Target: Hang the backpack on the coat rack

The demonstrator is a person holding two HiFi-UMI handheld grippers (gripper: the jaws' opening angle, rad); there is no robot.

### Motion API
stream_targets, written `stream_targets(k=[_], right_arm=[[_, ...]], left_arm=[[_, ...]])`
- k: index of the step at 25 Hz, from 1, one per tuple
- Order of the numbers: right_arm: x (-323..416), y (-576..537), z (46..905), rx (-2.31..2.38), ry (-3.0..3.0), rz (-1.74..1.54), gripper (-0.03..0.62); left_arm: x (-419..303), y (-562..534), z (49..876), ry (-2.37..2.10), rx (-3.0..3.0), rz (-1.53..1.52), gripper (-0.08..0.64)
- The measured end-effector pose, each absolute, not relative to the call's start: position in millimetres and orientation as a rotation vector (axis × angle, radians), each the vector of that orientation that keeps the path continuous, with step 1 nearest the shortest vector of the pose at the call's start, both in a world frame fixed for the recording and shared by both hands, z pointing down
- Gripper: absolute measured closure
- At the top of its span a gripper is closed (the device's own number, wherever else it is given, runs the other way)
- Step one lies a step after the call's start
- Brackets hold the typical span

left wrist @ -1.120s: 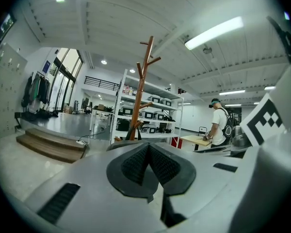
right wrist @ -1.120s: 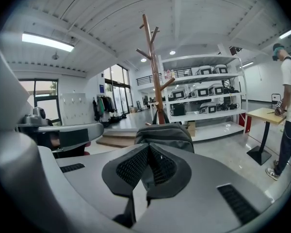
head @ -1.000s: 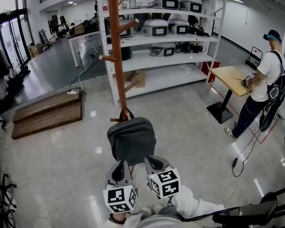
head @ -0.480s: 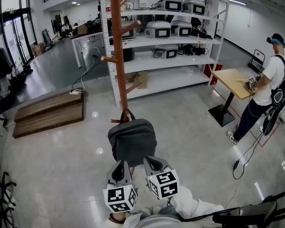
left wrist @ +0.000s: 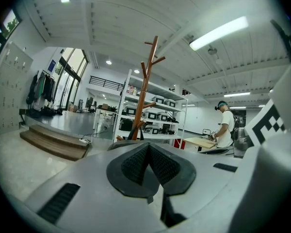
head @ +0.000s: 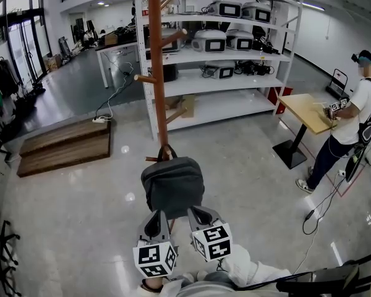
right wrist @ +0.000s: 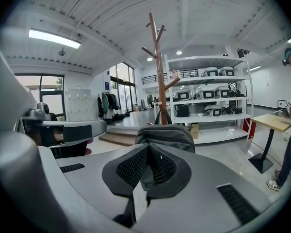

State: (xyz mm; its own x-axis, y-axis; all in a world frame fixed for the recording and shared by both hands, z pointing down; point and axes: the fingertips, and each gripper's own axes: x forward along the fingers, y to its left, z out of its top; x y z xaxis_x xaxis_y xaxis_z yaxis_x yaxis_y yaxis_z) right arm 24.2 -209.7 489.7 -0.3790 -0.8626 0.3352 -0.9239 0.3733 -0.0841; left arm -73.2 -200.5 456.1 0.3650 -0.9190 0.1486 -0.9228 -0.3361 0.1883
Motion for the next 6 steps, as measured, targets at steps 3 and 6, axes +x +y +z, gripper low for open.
stream_targets(k=[3,6], right_arm=[[24.7,-208.7,490.7,1.588,-2.397,0.382,0.581],[26.0,-208.0,490.8,1.587,-2.393,0.379,0.581]], left_arm=[[-74.0,-199.7,455.9,-1.646,2.382,0.02,0.558],[-73.9,-199.0,455.2,-1.649,2.383,0.021,0.558]])
